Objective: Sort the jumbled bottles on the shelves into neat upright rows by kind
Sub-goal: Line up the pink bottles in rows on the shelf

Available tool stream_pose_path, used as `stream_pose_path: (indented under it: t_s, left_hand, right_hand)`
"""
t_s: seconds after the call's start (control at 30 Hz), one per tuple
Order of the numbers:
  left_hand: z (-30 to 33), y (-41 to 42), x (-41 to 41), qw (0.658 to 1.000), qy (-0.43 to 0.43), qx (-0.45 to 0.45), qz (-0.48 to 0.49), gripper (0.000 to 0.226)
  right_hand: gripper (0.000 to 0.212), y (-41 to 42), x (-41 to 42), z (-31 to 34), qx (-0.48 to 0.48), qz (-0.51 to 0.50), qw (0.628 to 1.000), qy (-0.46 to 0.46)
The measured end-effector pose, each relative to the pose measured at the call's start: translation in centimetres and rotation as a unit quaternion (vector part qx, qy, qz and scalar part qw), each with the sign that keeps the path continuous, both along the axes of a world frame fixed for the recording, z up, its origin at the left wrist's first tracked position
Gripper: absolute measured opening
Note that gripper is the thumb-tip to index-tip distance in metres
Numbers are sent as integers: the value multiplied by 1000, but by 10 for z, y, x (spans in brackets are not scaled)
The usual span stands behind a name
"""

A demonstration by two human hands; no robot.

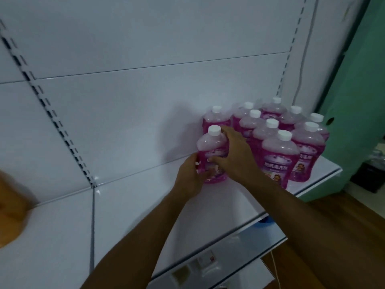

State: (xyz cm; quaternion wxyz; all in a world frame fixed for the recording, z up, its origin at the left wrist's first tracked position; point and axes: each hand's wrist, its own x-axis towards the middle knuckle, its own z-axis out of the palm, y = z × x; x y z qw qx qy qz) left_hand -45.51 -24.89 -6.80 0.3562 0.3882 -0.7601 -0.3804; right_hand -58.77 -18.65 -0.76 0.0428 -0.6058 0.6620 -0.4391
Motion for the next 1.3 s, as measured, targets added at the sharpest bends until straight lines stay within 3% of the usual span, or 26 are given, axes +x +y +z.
stream_pose_path:
  t_s: [0.17, 0.5, 0.83, 1.0, 1.13, 1.3]
  left_hand:
    - [4, -9, 70, 997, 30, 10, 74, 52]
    - [5, -23, 184, 966, 102, -8, 236, 42]
    - [-11, -29, 211, 952, 78, -18, 294, 51]
    - [-6, -15, 203, 924, 55, -35, 376, 46]
    - [-12, -2, 192, 941, 32, -80, 328, 34]
    - [-14, 2, 144, 977, -13, -88, 194, 27]
  right_hand:
    - [70, -28, 53, 7, -7, 112, 992, -57]
    - [69, -93, 170, 3, -7, 221, 974, -51]
    - [69, -112, 205, -15, -32, 207, 978, 19]
    - [72, -105, 208, -15, -34, 174, 981, 76]
    - [90, -89, 191, -21, 8, 161, 984, 70]
    - [81, -59, 130, -10, 30, 92, 994, 59]
